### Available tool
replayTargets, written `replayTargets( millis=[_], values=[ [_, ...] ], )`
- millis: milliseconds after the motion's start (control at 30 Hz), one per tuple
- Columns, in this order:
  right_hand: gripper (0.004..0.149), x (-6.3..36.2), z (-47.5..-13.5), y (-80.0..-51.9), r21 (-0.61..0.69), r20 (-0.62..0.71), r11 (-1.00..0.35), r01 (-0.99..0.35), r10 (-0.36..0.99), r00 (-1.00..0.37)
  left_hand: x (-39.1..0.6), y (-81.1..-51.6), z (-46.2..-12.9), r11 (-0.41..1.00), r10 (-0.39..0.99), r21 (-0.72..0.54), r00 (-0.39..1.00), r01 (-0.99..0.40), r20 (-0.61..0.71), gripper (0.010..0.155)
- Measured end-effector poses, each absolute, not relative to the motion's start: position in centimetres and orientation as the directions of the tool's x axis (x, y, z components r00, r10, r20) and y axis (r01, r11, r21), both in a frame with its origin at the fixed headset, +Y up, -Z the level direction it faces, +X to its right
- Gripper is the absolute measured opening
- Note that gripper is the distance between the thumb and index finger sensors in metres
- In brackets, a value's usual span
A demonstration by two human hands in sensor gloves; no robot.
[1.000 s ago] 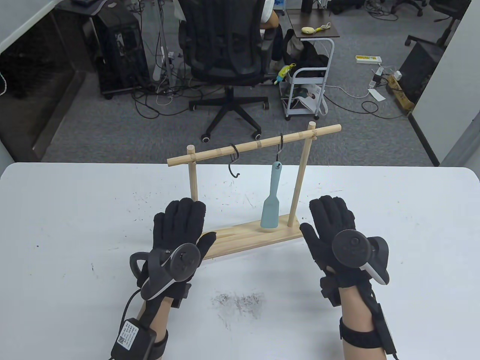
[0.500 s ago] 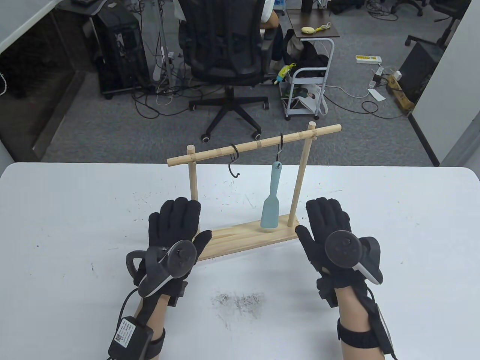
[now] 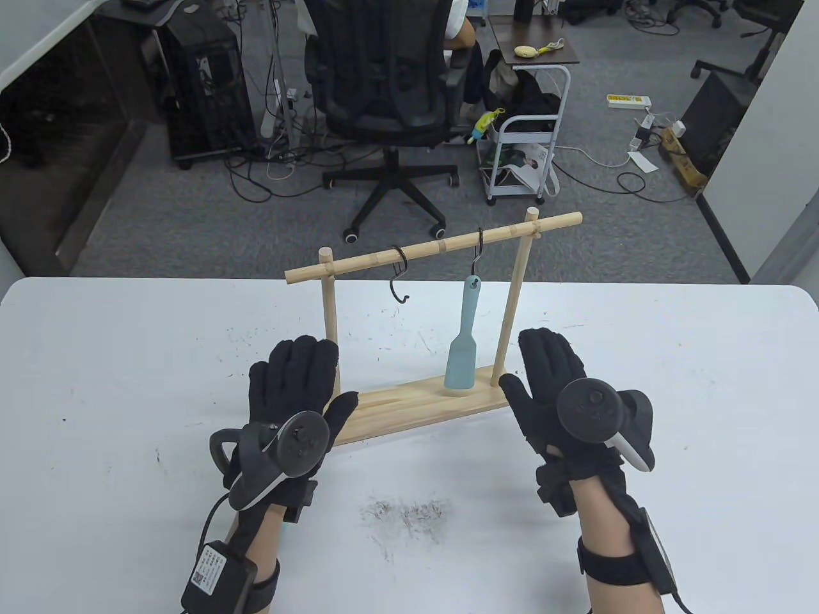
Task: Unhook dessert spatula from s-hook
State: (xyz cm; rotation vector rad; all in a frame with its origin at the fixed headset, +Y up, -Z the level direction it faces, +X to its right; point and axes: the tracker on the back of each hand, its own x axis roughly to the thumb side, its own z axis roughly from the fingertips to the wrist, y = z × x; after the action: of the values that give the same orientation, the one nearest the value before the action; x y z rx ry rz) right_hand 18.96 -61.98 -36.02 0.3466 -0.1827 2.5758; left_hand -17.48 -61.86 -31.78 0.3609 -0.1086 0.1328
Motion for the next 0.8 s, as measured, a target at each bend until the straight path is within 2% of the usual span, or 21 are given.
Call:
replayTargets(
  millis=[367,800],
  values=[
    [0.077,16.6,-39.9,-61.4,0.027,0.235,-0.77,-0.637,0.625,-0.745,-17.3,-61.9,-31.8,0.93,0.107,0.337,0.986,-0.146,0.131,0.078],
    [0.077,15.0,-44.2,-63.7,0.095,0.151,-0.616,-0.782,0.785,-0.601,-17.2,-61.9,-31.7,0.926,0.113,0.344,0.983,-0.157,0.144,0.078]
  ],
)
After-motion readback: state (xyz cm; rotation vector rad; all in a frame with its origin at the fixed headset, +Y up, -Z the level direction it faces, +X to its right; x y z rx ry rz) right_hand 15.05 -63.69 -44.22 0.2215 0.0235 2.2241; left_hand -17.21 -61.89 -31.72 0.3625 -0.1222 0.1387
